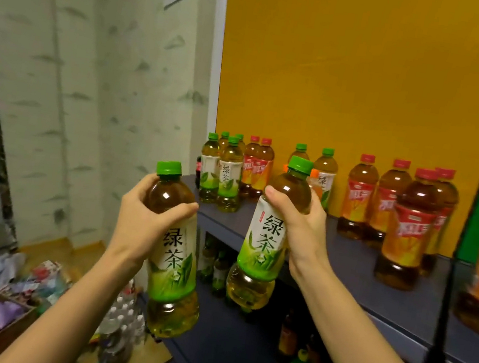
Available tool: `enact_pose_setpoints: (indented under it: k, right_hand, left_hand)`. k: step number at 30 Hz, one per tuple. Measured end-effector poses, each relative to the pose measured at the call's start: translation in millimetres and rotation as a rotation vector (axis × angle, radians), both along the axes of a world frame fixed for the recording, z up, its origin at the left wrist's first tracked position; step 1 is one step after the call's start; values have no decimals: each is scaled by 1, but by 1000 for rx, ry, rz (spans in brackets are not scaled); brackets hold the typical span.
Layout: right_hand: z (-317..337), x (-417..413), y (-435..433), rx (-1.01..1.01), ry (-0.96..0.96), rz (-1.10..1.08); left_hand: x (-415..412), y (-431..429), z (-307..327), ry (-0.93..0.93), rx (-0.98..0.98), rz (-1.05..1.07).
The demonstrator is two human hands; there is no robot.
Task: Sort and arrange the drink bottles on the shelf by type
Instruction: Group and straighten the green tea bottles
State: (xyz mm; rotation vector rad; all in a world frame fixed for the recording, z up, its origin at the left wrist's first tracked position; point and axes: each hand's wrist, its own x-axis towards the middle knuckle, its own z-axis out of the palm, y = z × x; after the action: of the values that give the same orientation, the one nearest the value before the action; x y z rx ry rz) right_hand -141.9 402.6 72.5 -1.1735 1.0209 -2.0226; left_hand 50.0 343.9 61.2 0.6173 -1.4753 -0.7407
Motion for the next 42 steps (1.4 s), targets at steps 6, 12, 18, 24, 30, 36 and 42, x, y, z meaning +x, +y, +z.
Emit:
enact_pose_setpoints:
  k: [6,12,18,24,30,36,42]
  right_hand:
    - [-6,15,-82,-21,8,-37]
    - [-3,14,-166,-53,28,-110]
    - [-2,14,-239,-78,85,-234]
    - [-8,16,-280,-64,187,-384]
    - [-11,20,-299,-19,222,-575]
    - [-12,34,-316,33,255,-759]
    - [-31,40,-324,100,281,-901]
  left_hand:
    - [20,-73,-8,13,5,40]
    - [18,-161,2,-12,-34,44]
    - [1,-249,13,-76,-103,-9]
    - [-20,-318,7,-55,-102,-126]
    - [-34,-377,12,-30,-70,-340]
    - [-45,-413,16,-82,-147,-526]
    - [-60,-427,9,-2,-149,-634]
